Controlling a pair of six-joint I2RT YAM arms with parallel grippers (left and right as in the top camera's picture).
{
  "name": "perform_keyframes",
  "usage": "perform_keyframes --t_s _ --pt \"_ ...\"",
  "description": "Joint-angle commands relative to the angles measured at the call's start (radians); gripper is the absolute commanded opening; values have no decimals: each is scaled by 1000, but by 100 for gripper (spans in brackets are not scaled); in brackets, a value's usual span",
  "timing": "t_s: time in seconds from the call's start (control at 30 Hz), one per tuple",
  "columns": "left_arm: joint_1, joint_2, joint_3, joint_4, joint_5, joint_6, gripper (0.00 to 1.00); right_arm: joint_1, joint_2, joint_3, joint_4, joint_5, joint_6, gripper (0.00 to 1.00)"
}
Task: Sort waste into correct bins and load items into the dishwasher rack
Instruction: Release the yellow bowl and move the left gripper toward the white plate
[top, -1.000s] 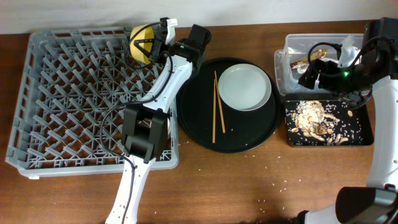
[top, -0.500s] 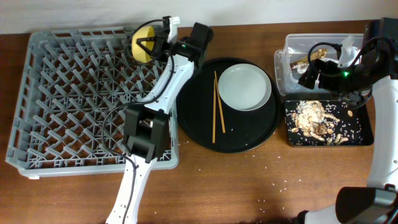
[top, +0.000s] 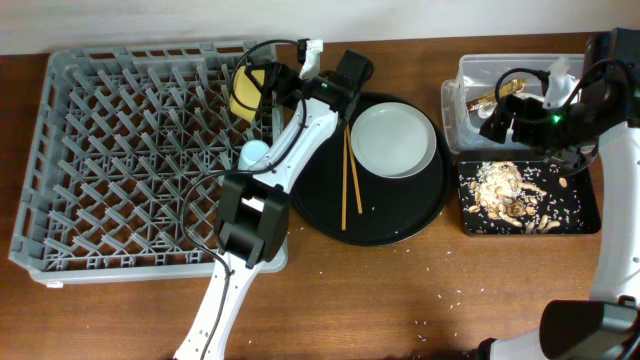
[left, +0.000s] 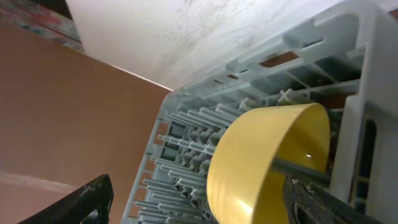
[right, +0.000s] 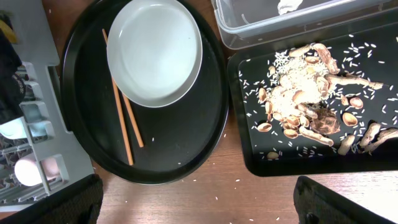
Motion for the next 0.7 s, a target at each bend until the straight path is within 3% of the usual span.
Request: perform_keyframes --t_s 0.0,0.07,0.13,0.2,0.3,0.43,0.5,0.67 --pt "5 12 119 -3 109 79 92 5 -13 9 0 11 3 99" --pt "3 10 225 -65 209 79 93 5 -13 9 0 11 3 99" --pt "-2 9 388 -200 468 79 99 5 -13 9 0 11 3 98" --pt "2 9 530 -317 852 78 99 5 -13 9 0 12 3 99" --pt "7 19 539 -380 1394 45 94 5 -13 9 0 12 3 98" --pt "7 39 535 -458 1455 -39 89 5 -13 9 1 12 3 98" --pt "2 41 535 -482 1486 -55 78 5 -13 9 0 11 3 99" --pt "-53 124 530 -427 1506 -174 77 5 -13 9 0 12 3 98"
